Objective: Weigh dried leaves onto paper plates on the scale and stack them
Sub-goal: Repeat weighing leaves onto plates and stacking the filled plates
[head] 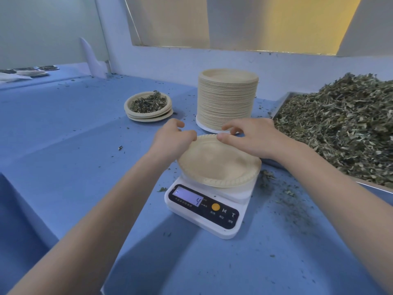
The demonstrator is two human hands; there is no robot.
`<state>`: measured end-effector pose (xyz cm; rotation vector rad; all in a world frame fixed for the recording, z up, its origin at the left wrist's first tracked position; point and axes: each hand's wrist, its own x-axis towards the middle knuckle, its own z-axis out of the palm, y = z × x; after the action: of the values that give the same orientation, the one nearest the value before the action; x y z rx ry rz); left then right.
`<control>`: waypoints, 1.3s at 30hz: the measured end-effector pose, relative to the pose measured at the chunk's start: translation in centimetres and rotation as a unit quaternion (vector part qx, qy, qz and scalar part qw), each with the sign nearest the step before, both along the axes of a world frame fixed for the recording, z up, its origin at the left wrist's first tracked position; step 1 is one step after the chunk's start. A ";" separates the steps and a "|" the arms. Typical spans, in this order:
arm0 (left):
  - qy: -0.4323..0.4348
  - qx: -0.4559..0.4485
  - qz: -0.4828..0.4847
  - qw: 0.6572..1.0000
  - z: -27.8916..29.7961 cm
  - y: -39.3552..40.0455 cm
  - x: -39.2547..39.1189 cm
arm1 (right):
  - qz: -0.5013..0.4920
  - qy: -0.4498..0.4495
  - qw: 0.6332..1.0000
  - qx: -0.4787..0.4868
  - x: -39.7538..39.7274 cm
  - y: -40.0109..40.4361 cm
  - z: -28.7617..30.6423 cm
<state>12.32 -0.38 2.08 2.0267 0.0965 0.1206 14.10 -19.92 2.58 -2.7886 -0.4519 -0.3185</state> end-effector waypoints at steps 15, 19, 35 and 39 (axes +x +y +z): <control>-0.033 0.036 0.004 0.999 -0.5 -0.6 -0.3 | 0.103 0.196 0.966 -0.133 -6.5 -0.3 1.3; -0.051 0.047 0.010 0.998 -0.3 -0.8 -0.4 | 0.106 0.159 0.964 -0.184 -6.5 0.1 0.1; -0.050 -0.028 0.045 0.997 -1.0 -0.2 -0.5 | 0.097 0.134 0.952 -0.258 -6.6 2.2 0.2; -0.056 -0.023 0.041 0.997 -0.8 -0.3 -0.6 | 0.123 0.136 0.951 -0.248 -6.8 2.3 0.7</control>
<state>11.74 -0.69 1.25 1.9655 0.1109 0.2816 7.29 -17.62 3.23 -3.1307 -0.9049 0.2748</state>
